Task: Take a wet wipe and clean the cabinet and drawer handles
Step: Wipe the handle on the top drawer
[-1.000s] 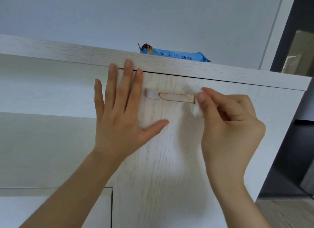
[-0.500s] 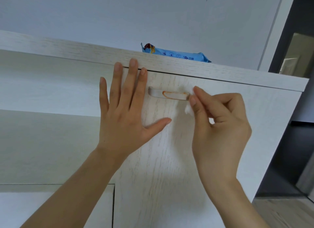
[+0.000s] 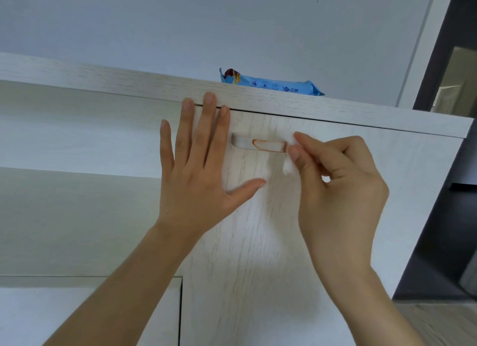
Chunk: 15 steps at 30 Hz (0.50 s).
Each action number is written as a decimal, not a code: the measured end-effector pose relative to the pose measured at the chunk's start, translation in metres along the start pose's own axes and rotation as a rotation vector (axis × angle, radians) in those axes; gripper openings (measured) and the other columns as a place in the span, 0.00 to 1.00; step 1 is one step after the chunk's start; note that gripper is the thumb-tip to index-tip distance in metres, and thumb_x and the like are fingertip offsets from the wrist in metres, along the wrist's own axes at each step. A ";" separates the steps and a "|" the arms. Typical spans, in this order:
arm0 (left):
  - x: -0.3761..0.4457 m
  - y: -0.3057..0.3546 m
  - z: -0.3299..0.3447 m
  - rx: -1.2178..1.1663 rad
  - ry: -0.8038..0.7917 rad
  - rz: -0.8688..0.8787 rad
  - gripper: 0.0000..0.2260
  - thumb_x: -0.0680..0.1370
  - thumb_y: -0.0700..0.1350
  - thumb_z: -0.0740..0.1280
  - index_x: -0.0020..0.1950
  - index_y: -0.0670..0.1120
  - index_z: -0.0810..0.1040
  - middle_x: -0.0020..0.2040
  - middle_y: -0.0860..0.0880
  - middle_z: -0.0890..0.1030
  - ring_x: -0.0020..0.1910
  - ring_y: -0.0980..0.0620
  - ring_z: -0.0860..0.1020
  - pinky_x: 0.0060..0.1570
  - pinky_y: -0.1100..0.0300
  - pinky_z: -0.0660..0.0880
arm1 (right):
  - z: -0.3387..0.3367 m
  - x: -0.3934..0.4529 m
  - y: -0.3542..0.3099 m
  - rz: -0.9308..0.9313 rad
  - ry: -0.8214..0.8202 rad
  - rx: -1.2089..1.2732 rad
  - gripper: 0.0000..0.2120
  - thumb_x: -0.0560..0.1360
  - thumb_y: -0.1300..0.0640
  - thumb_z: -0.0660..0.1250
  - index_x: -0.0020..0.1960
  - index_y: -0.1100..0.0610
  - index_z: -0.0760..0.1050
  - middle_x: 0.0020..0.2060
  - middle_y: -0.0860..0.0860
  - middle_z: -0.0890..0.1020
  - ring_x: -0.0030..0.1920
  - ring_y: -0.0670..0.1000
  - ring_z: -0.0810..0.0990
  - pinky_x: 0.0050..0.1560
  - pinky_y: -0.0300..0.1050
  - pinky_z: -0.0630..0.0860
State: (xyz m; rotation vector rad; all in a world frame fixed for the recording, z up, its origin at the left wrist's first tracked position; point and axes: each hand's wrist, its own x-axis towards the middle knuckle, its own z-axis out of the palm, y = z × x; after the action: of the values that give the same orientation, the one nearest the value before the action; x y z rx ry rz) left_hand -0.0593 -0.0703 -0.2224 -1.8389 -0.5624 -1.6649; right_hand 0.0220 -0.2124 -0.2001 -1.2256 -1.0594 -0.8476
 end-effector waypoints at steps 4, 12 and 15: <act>-0.001 -0.001 0.001 0.004 0.002 0.000 0.41 0.75 0.70 0.58 0.74 0.38 0.58 0.74 0.40 0.56 0.74 0.37 0.56 0.71 0.37 0.54 | 0.001 0.000 -0.002 0.005 -0.024 0.003 0.11 0.74 0.66 0.68 0.56 0.61 0.80 0.40 0.48 0.72 0.37 0.36 0.71 0.45 0.21 0.68; -0.001 -0.001 0.003 0.002 0.019 0.006 0.41 0.75 0.69 0.58 0.74 0.38 0.58 0.74 0.40 0.56 0.74 0.37 0.57 0.71 0.37 0.53 | 0.002 -0.001 -0.005 -0.047 -0.035 -0.043 0.10 0.72 0.68 0.69 0.53 0.63 0.80 0.37 0.49 0.73 0.36 0.38 0.69 0.44 0.18 0.65; 0.000 -0.001 0.002 0.005 0.016 0.004 0.41 0.75 0.69 0.58 0.74 0.38 0.58 0.74 0.40 0.56 0.74 0.38 0.57 0.71 0.38 0.53 | 0.004 -0.001 -0.005 0.012 -0.040 0.033 0.10 0.73 0.68 0.69 0.52 0.60 0.81 0.36 0.47 0.71 0.38 0.31 0.71 0.45 0.18 0.66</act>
State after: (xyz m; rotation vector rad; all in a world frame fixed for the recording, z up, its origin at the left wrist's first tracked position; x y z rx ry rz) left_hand -0.0587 -0.0681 -0.2226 -1.8200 -0.5557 -1.6728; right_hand 0.0164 -0.2092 -0.1992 -1.2248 -1.0925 -0.7966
